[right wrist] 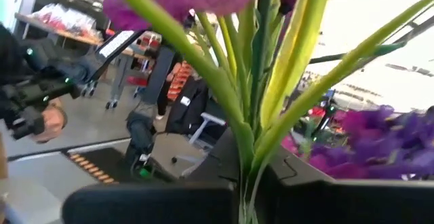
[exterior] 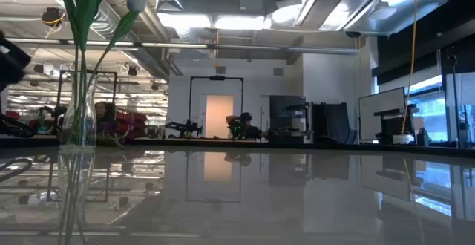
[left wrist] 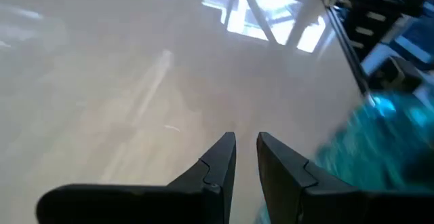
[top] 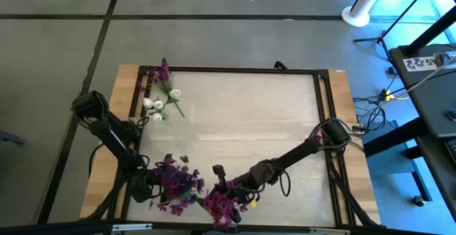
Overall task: Sort flowers into vase by color
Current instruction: Put the violet flower into the transparent blue vase
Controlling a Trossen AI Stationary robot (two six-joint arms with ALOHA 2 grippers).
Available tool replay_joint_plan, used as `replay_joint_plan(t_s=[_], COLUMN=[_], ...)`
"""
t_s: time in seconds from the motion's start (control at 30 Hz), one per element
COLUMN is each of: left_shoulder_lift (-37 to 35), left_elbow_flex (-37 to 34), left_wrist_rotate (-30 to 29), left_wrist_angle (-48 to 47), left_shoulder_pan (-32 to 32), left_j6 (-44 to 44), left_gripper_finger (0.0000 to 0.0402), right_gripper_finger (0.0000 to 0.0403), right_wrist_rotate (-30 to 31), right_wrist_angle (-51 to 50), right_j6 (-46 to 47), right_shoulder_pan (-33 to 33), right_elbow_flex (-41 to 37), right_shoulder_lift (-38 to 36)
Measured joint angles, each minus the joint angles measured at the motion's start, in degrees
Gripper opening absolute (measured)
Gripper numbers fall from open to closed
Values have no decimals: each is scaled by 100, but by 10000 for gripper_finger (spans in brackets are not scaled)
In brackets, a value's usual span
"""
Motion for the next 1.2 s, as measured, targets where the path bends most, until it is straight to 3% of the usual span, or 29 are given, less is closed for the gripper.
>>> replay_joint_plan(t_s=[0.3,0.5,0.83,1.2], left_shoulder_lift=[0,-7,-9,-9], left_elbow_flex=[0,0,0,0], left_wrist_rotate=[-434,-848,-962,-960], left_wrist_angle=[-23,-20,-11,22], left_shoulder_pan=[216,212,449,526], left_j6=[705,718,719,870], left_gripper_finger=[59,59,59,59], right_gripper_finger=[12,12,12,12], right_wrist_rotate=[3,12,45,499], right_wrist_angle=[-1,313,81,-203], right_j6=[-30,-27,57,155], right_shoulder_pan=[-2,2,0,-42], right_elbow_flex=[0,9,221,221], right_shoulder_lift=[0,0,0,0])
